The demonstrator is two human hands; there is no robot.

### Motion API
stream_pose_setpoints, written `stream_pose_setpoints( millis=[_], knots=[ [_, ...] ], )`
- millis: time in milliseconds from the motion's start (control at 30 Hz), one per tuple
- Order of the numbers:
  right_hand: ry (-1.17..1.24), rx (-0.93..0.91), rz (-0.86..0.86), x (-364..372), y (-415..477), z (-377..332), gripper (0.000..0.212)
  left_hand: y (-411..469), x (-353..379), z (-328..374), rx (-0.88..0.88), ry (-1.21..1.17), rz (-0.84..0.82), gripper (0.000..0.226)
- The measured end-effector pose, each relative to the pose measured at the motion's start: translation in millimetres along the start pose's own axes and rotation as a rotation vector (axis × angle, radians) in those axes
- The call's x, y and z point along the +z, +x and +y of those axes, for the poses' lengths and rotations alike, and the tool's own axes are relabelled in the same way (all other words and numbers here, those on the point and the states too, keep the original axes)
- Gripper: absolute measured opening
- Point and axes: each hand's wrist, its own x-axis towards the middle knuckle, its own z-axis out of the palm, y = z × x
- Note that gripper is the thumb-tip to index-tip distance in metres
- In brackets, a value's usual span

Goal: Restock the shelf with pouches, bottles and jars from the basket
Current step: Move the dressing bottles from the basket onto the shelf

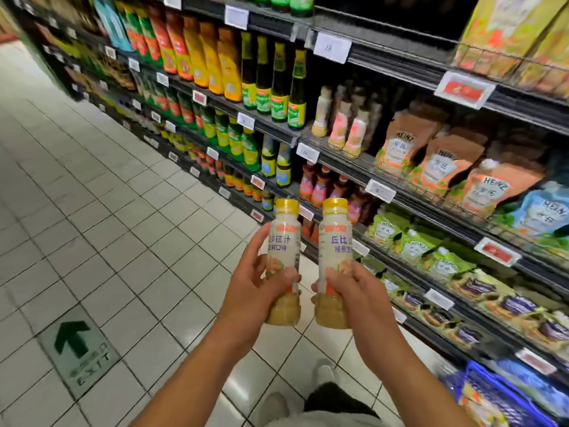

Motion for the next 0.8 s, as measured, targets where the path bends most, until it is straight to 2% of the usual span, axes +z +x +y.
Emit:
stream_pose_setpoints(
  millis=[400,600,800],
  knots=[
    [0.021,-0.074,-0.013,19,100,-37,0.033,99,-4,45,0.093,0.021,0.026,0.078],
    [0.075,-0.097,-0.020,12,159,-71,0.024,167,15,67,0.152,0.027,-0.020,0.078],
    [0.023,-0.158,0.010,-1,205,-103,0.020,223,41,84,0.196,0.012,-0.092,0.075]
  ],
)
